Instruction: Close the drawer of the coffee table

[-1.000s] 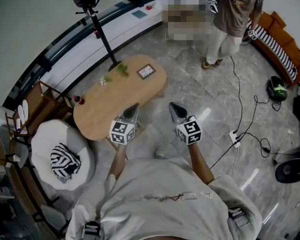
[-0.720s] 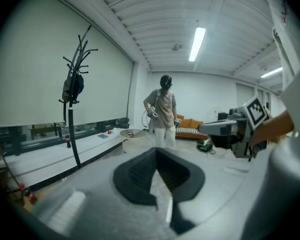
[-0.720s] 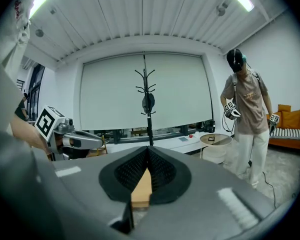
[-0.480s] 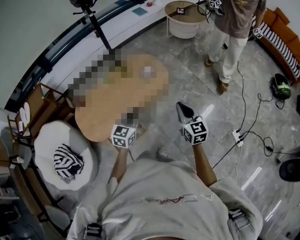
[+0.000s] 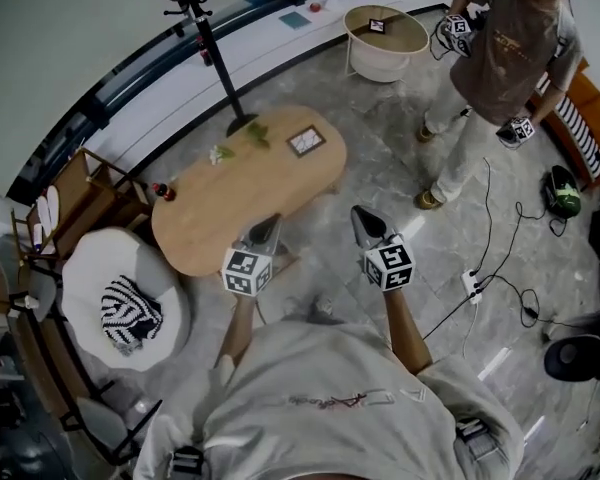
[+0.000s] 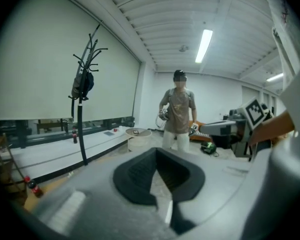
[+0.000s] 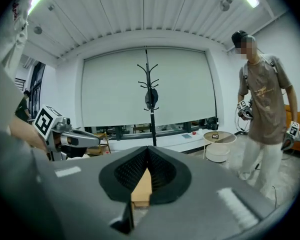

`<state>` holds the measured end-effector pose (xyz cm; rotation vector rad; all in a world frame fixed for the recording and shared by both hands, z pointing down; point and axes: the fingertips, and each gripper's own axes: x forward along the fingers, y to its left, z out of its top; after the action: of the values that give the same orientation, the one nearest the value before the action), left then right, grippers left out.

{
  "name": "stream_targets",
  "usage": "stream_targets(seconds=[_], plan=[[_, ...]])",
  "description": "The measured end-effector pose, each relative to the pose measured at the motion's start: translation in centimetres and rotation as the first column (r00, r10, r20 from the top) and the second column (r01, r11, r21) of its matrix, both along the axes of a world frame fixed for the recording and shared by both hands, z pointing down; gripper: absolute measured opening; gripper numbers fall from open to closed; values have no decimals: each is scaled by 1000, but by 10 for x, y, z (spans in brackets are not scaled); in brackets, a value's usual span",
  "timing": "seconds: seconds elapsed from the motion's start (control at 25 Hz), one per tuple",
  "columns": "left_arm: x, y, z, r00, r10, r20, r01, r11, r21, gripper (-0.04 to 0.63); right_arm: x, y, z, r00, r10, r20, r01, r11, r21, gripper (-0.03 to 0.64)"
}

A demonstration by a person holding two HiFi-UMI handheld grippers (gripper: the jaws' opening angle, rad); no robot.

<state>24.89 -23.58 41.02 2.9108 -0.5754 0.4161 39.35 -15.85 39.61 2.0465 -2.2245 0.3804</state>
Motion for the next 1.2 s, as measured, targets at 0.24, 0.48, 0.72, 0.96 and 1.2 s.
stream_targets(seconds=[0.24, 0.48, 0.72, 0.96, 1.2], plan=[[-79, -26, -1, 989, -151, -7, 151, 989, 1, -2, -68, -46, -1, 989, -148, -7, 148, 989, 0, 4], [-190, -50, -9, 938, -345, -23, 345, 939, 3, -2, -166, -99, -11, 941, -338, -29, 339, 941, 6, 5], [-293, -47, -6, 863, -504, -40, 505, 863, 3, -2, -264, -124, -12, 868, -493, -50, 495, 869, 14, 5], [-360, -39, -8, 795, -606, -35, 606, 795, -5, -2, -329, -137, -12, 806, -591, -45, 592, 806, 5, 5], [-371, -21, 3, 763, -646, -3, 646, 763, -25, -2, -334, -126, 2, 783, -622, -13, 622, 783, -17, 5]])
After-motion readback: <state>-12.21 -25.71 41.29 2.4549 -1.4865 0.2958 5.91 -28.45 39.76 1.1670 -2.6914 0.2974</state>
